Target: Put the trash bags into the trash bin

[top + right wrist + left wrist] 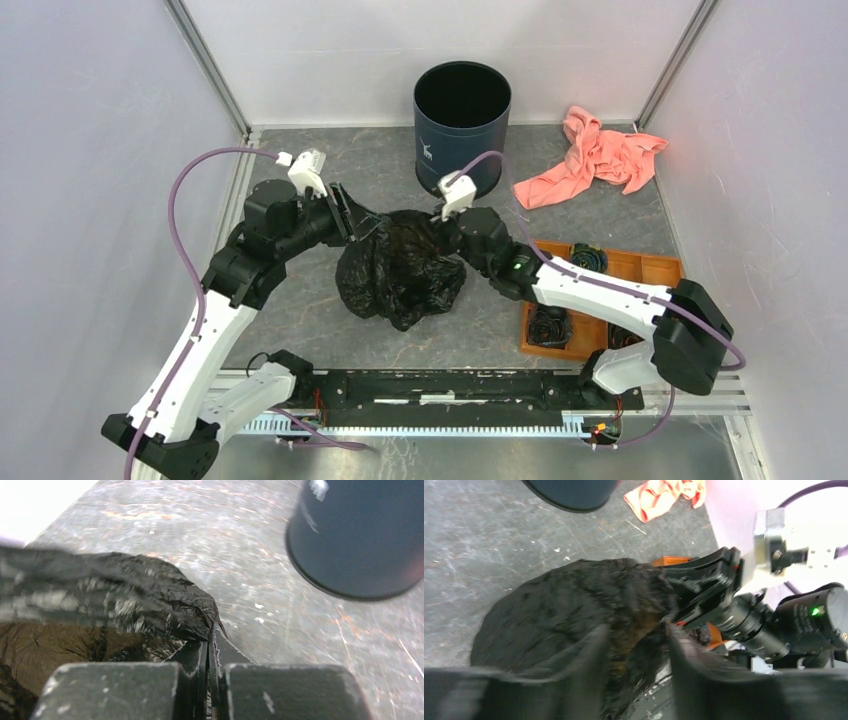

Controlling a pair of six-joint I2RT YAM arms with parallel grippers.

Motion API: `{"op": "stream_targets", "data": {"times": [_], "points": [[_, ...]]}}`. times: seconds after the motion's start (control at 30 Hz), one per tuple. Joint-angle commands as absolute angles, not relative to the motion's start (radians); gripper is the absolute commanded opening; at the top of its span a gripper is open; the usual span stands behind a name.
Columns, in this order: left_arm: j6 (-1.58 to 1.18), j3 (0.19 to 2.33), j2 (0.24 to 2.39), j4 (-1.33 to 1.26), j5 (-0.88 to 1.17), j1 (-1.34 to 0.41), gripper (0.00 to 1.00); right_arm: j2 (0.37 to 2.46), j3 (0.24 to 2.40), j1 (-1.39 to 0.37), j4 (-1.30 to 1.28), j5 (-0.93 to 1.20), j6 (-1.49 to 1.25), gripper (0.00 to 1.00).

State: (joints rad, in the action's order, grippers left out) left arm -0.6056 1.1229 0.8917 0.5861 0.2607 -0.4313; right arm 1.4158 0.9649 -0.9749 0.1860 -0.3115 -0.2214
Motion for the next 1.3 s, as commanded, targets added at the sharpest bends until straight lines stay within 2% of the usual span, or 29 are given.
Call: {"op": "stream_targets", "data": {"times": [0.0, 0.07, 0.13, 0.27, 0.37, 0.47, 0.57, 0.63, 0.8, 1.07, 1.27], "points": [[-0.553, 1.094, 0.882, 0.584, 0.153, -0.425, 0.63, 1.332, 0.869, -0.855, 0.177, -0.267, -0.390, 0.00], [-0.561, 1.050, 0.870, 0.576, 0.156, -0.425, 0.83, 1.313, 0.820, -0.774, 0.182, -0.175, -0.439, 0.00], [-0.573, 1.000, 0.852, 0.564, 0.168, -0.425, 0.94, 1.309, 0.809, -0.726, 0.156, -0.143, -0.443, 0.00], [-0.613, 0.886, 0.807, 0.529, 0.211, -0.426, 0.97, 1.302, 0.786, -0.658, 0.133, -0.121, -0.426, 0.00], [-0.658, 0.765, 0.771, 0.463, 0.246, -0.425, 0.93, 1.307, 0.770, -0.618, 0.132, -0.079, -0.400, 0.00], [-0.688, 0.690, 0.768, 0.375, 0.275, -0.425, 0.82, 1.315, 0.755, -0.578, 0.146, -0.005, -0.369, 0.00], [-0.667, 0.682, 0.810, 0.340, 0.249, -0.425, 0.71, 1.328, 0.742, -0.530, 0.179, 0.150, -0.367, 0.00], [-0.658, 0.683, 0.853, 0.317, 0.239, -0.423, 0.70, 1.337, 0.745, -0.510, 0.187, 0.204, -0.353, 0.00], [-0.633, 0.686, 0.985, 0.248, 0.282, -0.422, 0.60, 1.369, 0.764, -0.480, 0.186, 0.273, -0.322, 0.00], [-0.590, 0.636, 1.087, 0.018, 0.427, -0.422, 0.65, 1.417, 0.781, -0.457, 0.208, 0.357, -0.306, 0.00], [-0.625, 0.629, 1.176, -0.096, 0.496, -0.424, 0.58, 1.428, 0.779, -0.456, 0.229, 0.385, -0.308, 0.00]]}}
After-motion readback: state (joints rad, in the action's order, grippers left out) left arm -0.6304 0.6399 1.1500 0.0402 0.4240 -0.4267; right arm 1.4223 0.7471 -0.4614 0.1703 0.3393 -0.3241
